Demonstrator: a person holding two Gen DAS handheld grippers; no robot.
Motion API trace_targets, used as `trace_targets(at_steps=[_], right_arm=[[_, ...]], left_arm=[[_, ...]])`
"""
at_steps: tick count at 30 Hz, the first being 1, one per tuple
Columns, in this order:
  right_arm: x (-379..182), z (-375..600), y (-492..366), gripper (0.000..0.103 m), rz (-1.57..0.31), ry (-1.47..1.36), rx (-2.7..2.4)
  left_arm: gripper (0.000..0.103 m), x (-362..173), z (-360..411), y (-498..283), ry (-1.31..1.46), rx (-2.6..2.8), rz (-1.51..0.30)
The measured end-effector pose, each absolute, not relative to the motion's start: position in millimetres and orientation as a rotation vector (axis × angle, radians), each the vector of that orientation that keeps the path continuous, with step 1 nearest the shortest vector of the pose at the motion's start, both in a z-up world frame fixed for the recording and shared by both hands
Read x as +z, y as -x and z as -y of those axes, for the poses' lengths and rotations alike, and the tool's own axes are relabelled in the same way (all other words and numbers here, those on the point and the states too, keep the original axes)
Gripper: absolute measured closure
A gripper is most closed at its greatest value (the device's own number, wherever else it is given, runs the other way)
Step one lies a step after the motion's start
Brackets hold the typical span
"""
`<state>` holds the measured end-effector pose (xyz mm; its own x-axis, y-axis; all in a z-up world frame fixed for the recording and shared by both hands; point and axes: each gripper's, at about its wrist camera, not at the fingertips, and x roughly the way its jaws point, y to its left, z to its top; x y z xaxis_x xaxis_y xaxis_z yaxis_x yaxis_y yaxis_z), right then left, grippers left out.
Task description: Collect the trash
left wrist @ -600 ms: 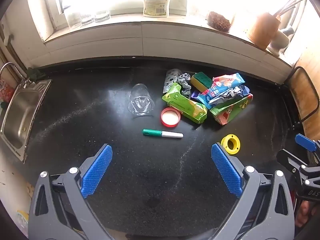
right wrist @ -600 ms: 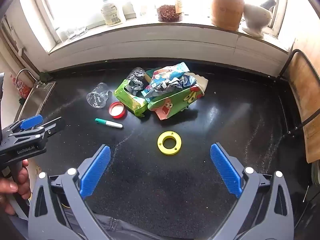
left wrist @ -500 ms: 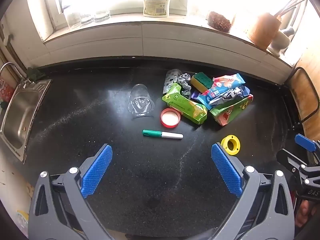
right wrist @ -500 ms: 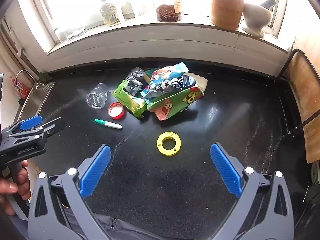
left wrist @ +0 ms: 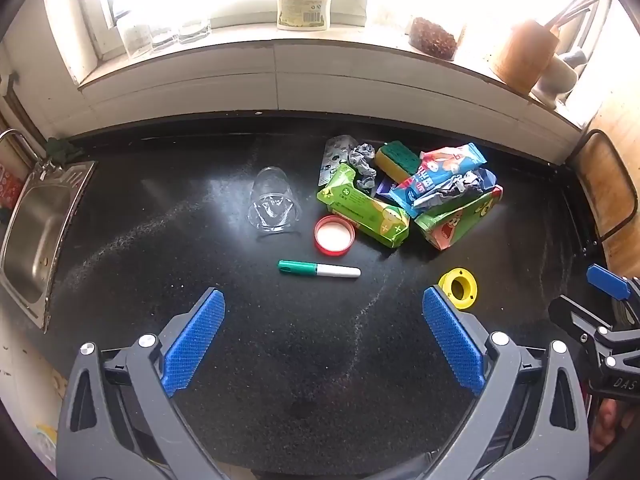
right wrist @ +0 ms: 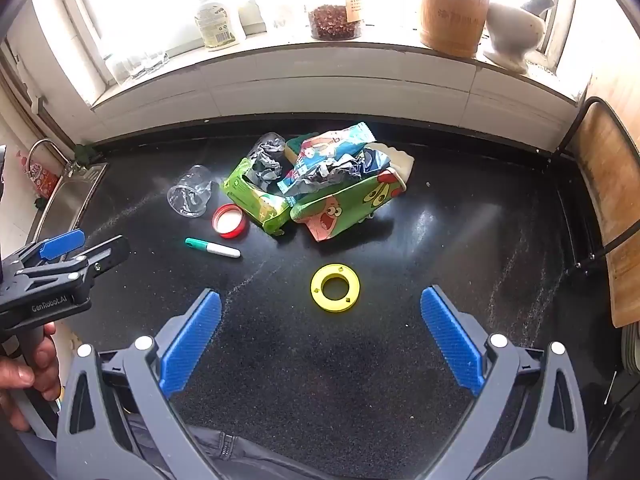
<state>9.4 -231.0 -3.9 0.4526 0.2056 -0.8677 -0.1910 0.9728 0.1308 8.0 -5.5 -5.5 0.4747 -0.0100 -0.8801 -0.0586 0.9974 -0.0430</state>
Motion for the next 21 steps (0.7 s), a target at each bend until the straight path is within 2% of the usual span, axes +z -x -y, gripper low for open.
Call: trace_targets(at_steps=[21], right_arm=[[-5.3, 231.9, -9.8, 0.006, -1.082, -0.016, 0.242]], left_arm=[[0.006, -8.0, 8.8, -11.2, 0.067, 0.018, -1.084]])
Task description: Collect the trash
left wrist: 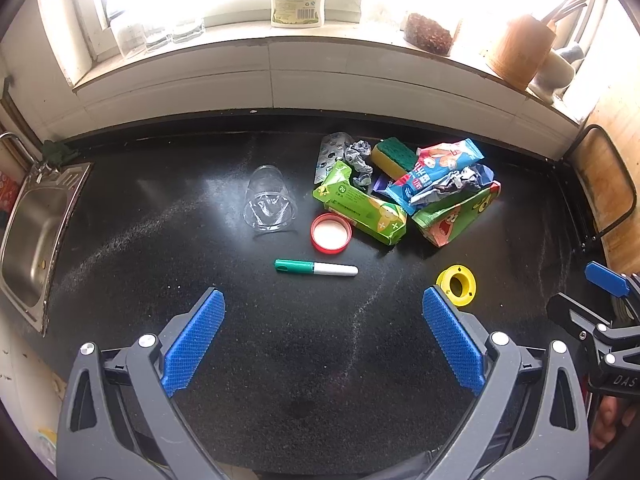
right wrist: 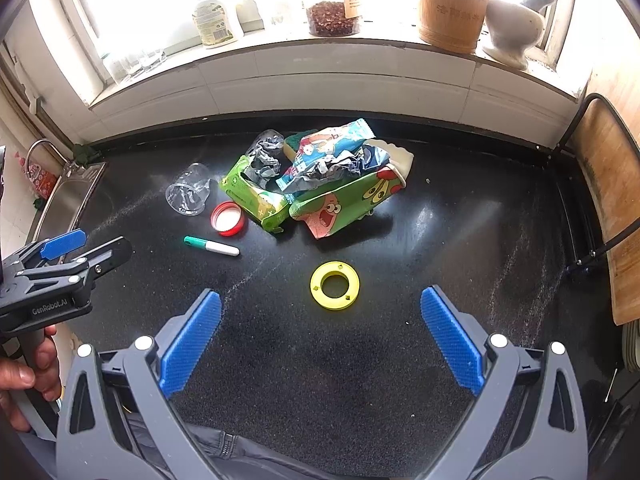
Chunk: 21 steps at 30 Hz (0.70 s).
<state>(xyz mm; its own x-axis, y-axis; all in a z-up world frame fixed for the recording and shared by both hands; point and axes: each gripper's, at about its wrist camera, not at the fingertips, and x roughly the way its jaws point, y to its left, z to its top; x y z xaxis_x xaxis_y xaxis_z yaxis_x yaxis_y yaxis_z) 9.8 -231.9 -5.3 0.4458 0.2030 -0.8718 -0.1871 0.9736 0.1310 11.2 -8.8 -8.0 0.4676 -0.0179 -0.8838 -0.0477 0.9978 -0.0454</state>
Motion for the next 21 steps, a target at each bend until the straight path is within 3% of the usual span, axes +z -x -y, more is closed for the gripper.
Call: trace_targets(at_steps=[21], right_arm=[[-6.1, 232.1, -11.2, 0.006, -1.086, -0.014, 0.241]], left_arm=[[0.006, -7.8, 9.4, -13.2, 0.058, 0.012, -1.09]])
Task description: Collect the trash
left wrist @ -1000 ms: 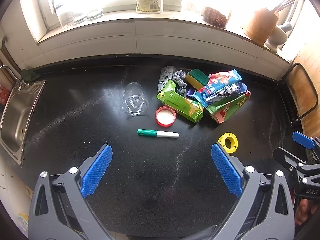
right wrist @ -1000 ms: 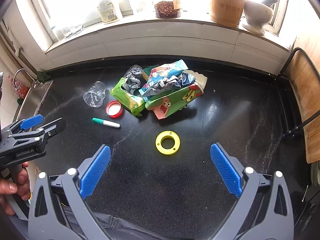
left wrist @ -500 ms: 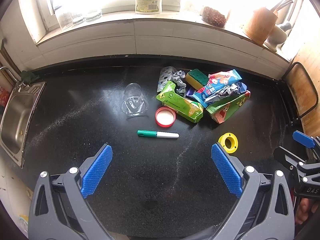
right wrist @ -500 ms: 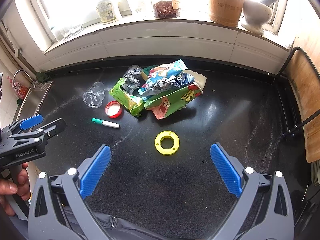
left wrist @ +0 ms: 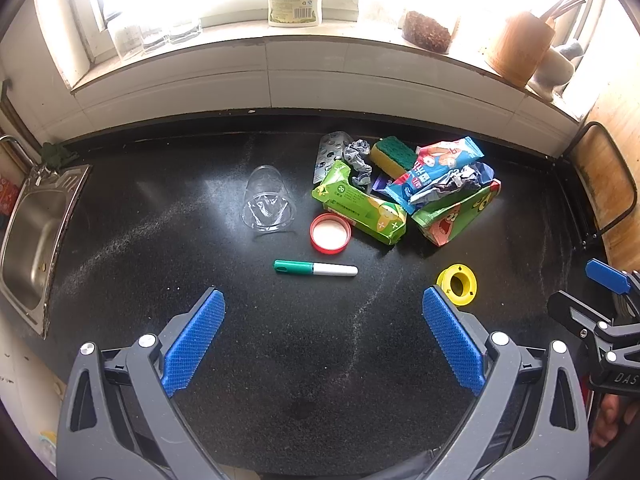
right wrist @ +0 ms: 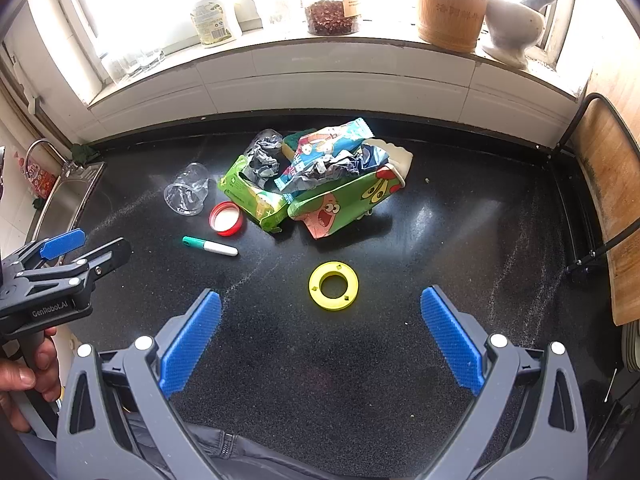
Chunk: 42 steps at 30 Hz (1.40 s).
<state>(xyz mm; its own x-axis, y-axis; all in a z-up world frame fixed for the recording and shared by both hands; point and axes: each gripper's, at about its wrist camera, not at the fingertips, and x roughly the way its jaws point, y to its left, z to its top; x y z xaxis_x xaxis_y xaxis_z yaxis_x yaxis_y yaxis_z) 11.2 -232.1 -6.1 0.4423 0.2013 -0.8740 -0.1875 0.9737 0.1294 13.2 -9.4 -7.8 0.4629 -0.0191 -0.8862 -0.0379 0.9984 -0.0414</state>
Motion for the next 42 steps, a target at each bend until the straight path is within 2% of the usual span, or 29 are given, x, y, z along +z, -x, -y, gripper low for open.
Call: trace_targets(at_steps=[22, 27, 32, 37, 42], right_arm=[[-18, 231, -19, 0.006, -1.125, -0.026, 0.244], [-34, 227, -27, 0.006, -1.127, 0.003, 0.261], [-71, 226, -41, 0.006, -1.149, 0.043, 0.295], [-110, 226, -52, 0.006, -1.164, 0.118, 0.328], [-139, 229, -63, 0.006, -1.221, 0.121, 0.359]], left_arm=[[0.006, -24, 4, -25, 0.013, -0.032, -1.114], [0.006, -52, -2, -38, -0.065, -0.106, -1.13], [0.006, -102, -4, -56, -0.202, -0.28, -1.17], [0.007, -142, -10, -66, -0.344, -0.465, -1.086], [0.007, -167, -17, -83, -0.323, -0.583, -1.111]])
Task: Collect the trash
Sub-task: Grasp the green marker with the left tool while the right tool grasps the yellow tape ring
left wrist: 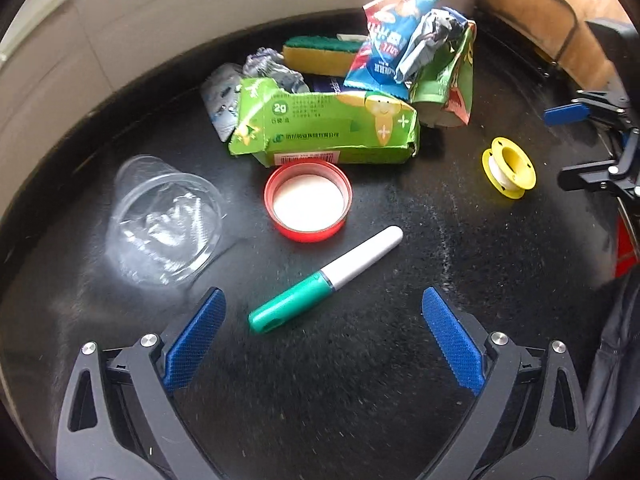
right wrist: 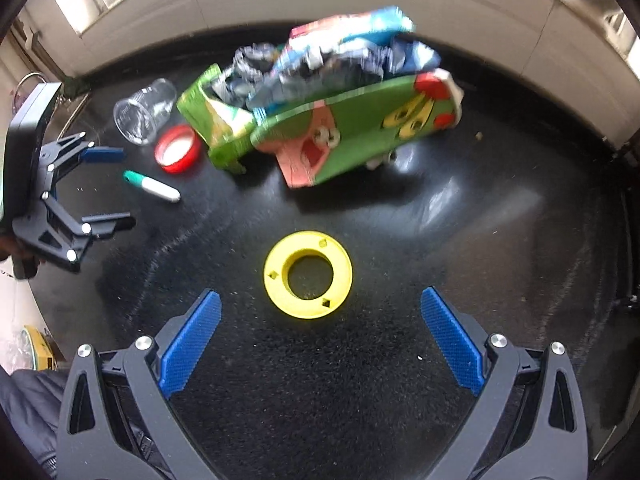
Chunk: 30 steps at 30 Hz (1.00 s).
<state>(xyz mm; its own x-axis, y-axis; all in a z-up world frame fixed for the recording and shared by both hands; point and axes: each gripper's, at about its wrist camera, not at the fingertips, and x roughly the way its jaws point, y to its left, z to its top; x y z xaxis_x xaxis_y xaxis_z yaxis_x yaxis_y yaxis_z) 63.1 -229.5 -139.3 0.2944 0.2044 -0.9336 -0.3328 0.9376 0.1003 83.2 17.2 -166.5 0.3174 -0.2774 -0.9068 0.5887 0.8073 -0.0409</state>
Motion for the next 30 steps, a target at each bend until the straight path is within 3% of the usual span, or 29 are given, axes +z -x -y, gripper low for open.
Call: trace_targets(at_steps=[5, 11, 14, 17, 20, 30], right_arm=[[-166, 224, -77, 0.006, -1.246, 0.158, 0.365], [-190, 215, -84, 0.01, -1.246, 0.229, 0.356], [-190, 209, -80, 0.025, -1.212, 0.253, 0.392], [-186, 206, -80, 0.048, -1.191, 0.257, 0.405], [-184, 206, -82, 0.048, -1.198, 0.257, 0.407], [-131, 203, -74, 0.048, -1.143, 0.213, 0.411]], left_arm=[[0.008, -174, -12, -91, -0.33, -0.618, -1.097], [0.019, -183, 11, -79, -0.407, -0.621, -1.016], [0.037, -180, 17, -69, -0.398, -0.613, -0.999], [0.056, -179, 27, -49, -0.395, -0.594, -1.001], [0.087, -177, 38, -33, -0.379, -0.535, -1.015], [0.09, -142, 47, -23, -0.194, -0.345, -1.092]])
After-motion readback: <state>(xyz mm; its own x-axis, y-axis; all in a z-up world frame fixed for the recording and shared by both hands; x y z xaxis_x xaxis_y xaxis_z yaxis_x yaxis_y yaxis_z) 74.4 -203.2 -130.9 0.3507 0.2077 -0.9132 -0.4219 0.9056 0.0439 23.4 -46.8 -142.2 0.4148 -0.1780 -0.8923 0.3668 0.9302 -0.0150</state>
